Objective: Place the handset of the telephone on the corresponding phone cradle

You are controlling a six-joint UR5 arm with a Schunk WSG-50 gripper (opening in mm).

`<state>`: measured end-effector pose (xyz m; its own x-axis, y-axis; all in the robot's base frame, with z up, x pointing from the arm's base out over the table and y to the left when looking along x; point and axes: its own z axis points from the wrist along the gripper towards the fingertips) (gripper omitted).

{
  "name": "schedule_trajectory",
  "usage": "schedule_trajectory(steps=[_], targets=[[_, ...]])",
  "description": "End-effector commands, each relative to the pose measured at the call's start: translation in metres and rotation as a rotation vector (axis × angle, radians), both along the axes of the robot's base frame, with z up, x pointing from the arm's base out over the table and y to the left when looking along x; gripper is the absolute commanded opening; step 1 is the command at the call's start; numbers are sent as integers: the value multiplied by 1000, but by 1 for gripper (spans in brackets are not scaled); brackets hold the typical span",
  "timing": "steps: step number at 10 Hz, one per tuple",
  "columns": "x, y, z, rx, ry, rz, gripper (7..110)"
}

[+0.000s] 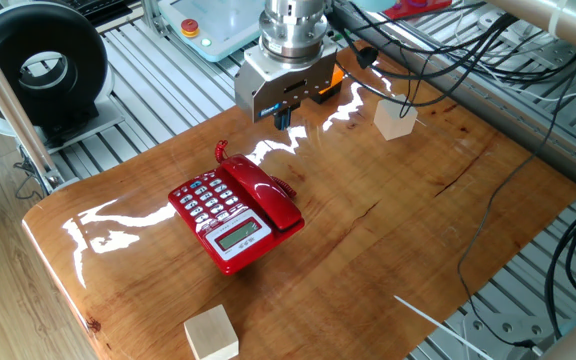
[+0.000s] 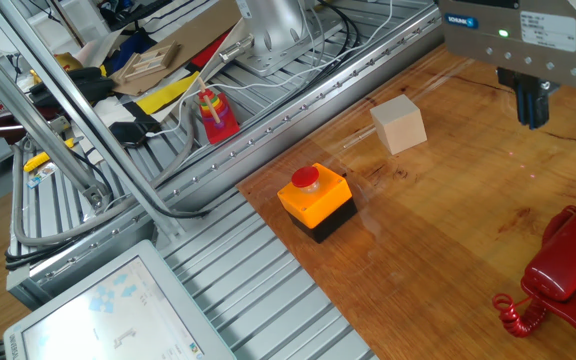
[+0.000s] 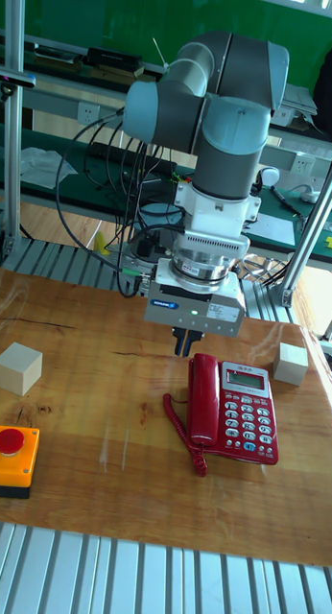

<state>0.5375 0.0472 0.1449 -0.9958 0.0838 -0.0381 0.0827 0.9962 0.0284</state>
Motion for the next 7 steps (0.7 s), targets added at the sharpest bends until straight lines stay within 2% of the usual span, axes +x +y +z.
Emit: schedule_trajectory(steps=[1,7], targets=[[1,-1,4,10,-3,3,7],[1,-2,3,8,-2,9,7]])
